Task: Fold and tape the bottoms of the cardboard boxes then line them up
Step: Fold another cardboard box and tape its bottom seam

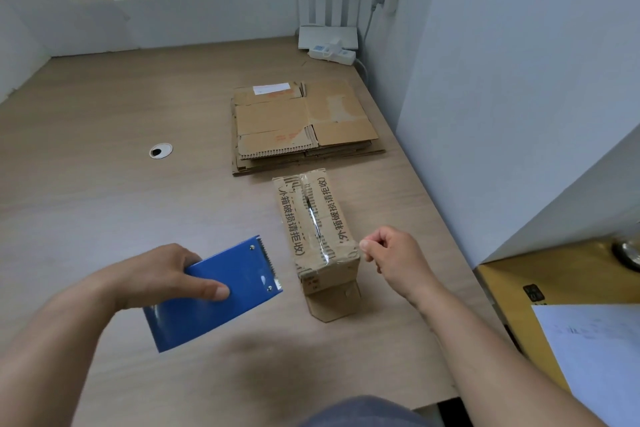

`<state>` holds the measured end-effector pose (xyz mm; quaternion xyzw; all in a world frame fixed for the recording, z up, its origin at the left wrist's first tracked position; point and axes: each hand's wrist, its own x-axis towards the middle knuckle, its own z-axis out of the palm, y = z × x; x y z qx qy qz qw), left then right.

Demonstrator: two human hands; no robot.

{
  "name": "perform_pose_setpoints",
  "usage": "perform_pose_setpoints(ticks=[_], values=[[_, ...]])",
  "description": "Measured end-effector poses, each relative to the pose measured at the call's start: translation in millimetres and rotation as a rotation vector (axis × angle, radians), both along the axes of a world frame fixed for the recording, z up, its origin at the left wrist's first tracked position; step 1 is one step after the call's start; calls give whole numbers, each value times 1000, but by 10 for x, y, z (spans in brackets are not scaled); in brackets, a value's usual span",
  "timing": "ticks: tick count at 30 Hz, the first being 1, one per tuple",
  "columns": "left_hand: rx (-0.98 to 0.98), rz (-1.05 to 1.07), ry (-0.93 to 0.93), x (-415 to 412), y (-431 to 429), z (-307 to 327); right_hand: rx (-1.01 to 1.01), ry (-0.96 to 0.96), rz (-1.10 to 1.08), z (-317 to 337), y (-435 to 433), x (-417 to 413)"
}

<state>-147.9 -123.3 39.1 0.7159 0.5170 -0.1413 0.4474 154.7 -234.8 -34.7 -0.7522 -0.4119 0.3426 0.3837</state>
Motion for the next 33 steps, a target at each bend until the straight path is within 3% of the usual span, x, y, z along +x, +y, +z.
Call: perform_pose_setpoints(ticks=[12, 26, 29, 33], values=[[2, -28, 106, 253, 85, -235, -97, 24, -96, -209, 9, 74], [-68, 41, 181, 502, 3, -545, -305, 67, -40, -371, 142, 66], [-39, 67, 156, 570, -60, -555, -420, -120, -145, -369, 80, 199], [-4, 94, 114, 760, -135, -587, -144, -349, -84, -279, 134, 175]])
